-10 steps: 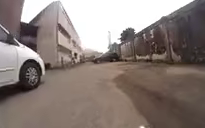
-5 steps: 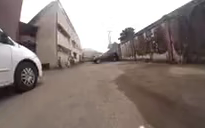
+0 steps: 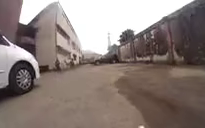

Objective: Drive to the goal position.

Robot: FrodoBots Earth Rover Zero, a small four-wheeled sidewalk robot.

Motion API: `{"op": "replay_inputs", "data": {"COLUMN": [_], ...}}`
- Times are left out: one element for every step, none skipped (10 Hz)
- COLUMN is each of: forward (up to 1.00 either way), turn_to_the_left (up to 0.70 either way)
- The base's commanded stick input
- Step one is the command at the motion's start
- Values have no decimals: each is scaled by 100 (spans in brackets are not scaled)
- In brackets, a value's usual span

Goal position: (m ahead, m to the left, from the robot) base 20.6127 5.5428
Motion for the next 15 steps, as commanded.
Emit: {"op": "replay_inputs", "data": {"forward": [30, 30, 30, 30, 30, 30, 30, 30, 30, 30, 30, 30, 30, 30, 30], "turn_to_the_left": [0, 0, 0, 0, 0, 0, 0, 0, 0, 0, 0, 0, 0, 37, 21]}}
